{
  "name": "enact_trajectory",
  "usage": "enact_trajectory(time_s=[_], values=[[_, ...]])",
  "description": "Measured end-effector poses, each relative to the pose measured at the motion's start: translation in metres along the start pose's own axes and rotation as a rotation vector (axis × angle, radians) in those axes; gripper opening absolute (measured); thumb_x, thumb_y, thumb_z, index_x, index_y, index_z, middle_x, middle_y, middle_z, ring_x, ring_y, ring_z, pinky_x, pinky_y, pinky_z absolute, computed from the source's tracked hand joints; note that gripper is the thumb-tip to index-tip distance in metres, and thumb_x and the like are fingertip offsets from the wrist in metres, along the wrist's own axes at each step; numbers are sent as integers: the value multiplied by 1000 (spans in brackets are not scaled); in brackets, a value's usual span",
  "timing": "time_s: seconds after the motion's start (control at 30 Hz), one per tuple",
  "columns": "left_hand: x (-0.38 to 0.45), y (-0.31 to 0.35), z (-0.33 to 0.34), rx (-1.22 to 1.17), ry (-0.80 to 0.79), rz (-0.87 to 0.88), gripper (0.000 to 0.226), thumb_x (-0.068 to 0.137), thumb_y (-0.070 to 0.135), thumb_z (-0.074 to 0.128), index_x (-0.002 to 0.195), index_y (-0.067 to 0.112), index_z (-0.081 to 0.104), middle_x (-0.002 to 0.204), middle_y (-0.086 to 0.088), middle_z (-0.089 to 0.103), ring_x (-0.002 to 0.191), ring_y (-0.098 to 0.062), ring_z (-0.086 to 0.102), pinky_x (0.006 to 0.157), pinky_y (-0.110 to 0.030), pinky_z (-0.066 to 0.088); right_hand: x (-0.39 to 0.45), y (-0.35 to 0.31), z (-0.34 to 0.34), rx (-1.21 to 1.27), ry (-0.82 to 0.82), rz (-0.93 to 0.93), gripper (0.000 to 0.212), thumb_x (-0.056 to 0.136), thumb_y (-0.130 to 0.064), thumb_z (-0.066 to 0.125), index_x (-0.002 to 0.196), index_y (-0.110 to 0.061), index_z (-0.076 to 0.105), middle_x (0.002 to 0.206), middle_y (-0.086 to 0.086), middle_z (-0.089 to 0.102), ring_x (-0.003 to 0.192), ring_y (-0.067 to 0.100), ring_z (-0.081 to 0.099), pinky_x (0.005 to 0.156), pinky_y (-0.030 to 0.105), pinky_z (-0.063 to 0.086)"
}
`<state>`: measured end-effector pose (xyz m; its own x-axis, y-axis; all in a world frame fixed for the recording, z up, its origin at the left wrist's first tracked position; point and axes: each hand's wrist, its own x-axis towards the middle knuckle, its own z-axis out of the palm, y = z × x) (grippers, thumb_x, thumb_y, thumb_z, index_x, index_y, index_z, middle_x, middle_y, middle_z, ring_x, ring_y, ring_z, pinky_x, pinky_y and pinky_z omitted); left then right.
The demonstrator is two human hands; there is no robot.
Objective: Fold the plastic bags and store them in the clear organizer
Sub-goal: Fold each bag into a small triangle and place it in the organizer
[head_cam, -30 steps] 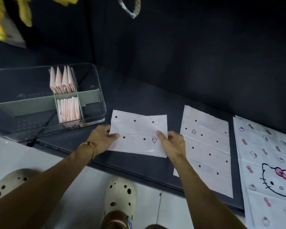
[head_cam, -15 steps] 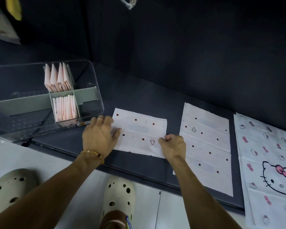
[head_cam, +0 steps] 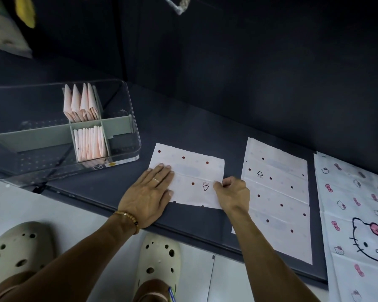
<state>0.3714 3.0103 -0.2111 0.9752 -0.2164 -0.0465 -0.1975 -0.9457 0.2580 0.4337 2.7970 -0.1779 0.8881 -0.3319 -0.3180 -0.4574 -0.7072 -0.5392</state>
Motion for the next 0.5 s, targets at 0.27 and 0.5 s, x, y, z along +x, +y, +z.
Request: enact_trajectory(time_s=[0.27, 0.5], values=[[0, 4, -3, -11, 13, -17, 61, 96, 41, 16, 146, 12, 35, 152, -5, 32, 144, -19, 22, 117, -34, 10, -59, -18, 59, -187, 24, -769, 39, 91, -13, 55, 129, -6, 56, 138, 10, 53, 131, 23, 44, 114, 30, 30], [0, 3, -4, 12, -6, -8, 59, 95, 38, 20, 144, 10, 38, 150, -6, 37, 141, -21, 28, 116, -38, 15, -41, 25, 41, -443, -87, -937, 51, 102, -35, 35, 146, -12, 38, 156, 3, 26, 146, 18, 20, 119, 41, 13]])
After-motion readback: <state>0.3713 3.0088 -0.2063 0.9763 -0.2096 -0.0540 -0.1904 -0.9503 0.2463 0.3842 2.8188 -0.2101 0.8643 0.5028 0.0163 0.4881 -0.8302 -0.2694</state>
